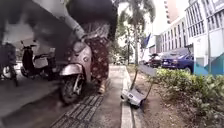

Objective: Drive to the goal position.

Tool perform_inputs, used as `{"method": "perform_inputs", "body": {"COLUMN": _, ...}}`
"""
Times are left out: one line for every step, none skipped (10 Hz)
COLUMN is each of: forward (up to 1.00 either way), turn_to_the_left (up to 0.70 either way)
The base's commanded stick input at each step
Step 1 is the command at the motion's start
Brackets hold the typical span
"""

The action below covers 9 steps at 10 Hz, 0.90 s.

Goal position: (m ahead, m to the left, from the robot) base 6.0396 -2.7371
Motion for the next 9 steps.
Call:
{"method": "perform_inputs", "body": {"forward": 0.03, "turn_to_the_left": 0.01}}
{"method": "perform_inputs", "body": {"forward": 0.03, "turn_to_the_left": 0.01}}
{"method": "perform_inputs", "body": {"forward": 0.03, "turn_to_the_left": 0.01}}
{"method": "perform_inputs", "body": {"forward": 0.03, "turn_to_the_left": 0.01}}
{"method": "perform_inputs", "body": {"forward": 0.03, "turn_to_the_left": 0.01}}
{"method": "perform_inputs", "body": {"forward": 0.03, "turn_to_the_left": 0.01}}
{"method": "perform_inputs", "body": {"forward": 0.03, "turn_to_the_left": 0.01}}
{"method": "perform_inputs", "body": {"forward": 0.03, "turn_to_the_left": 0.01}}
{"method": "perform_inputs", "body": {"forward": 0.03, "turn_to_the_left": 0.01}}
